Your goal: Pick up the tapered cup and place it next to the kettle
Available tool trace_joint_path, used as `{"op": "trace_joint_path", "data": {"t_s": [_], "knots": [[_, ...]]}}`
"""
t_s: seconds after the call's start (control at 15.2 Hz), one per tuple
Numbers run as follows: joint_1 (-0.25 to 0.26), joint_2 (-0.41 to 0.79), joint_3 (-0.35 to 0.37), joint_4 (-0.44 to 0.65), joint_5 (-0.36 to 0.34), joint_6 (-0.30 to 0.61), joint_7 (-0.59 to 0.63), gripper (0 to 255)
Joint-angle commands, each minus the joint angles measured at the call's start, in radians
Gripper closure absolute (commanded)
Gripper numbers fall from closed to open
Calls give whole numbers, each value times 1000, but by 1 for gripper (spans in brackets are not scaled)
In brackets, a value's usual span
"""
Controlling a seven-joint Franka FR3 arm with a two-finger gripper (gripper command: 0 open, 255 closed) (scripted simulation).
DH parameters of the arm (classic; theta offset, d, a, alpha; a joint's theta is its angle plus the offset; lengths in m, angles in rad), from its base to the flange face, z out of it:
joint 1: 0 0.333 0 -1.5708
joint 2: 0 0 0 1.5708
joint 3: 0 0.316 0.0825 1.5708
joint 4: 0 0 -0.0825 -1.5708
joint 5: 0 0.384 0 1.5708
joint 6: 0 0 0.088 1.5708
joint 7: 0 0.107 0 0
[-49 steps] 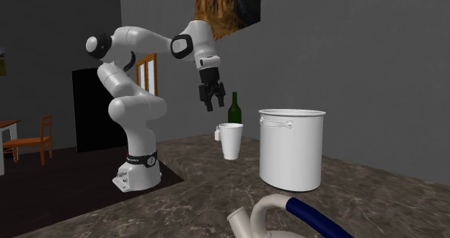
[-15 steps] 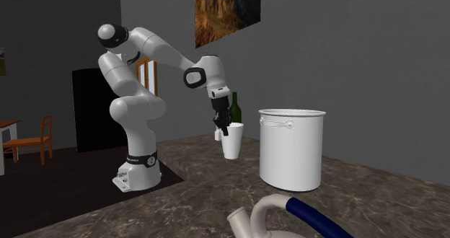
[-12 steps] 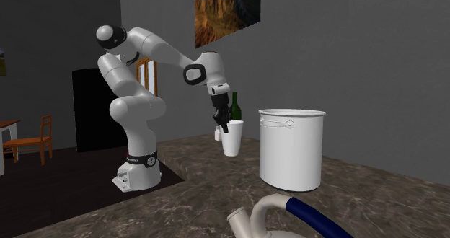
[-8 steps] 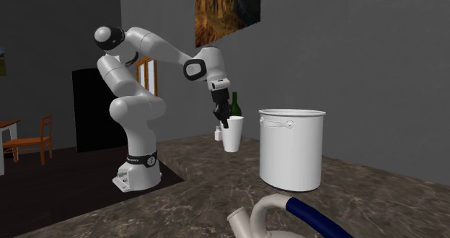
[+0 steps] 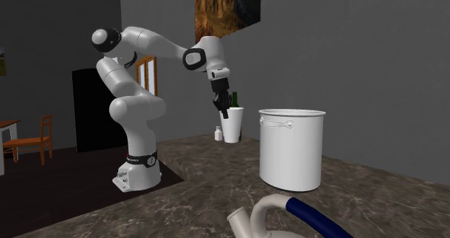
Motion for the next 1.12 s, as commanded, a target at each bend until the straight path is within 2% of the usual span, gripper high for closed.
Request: {"op": "trace_joint_path", "data": {"t_s": [0.0, 1.06], "knots": [[-3, -5, -5, 21, -7, -26, 4, 255], [-27, -20, -53, 223, -63, -241, 33, 255]]}}
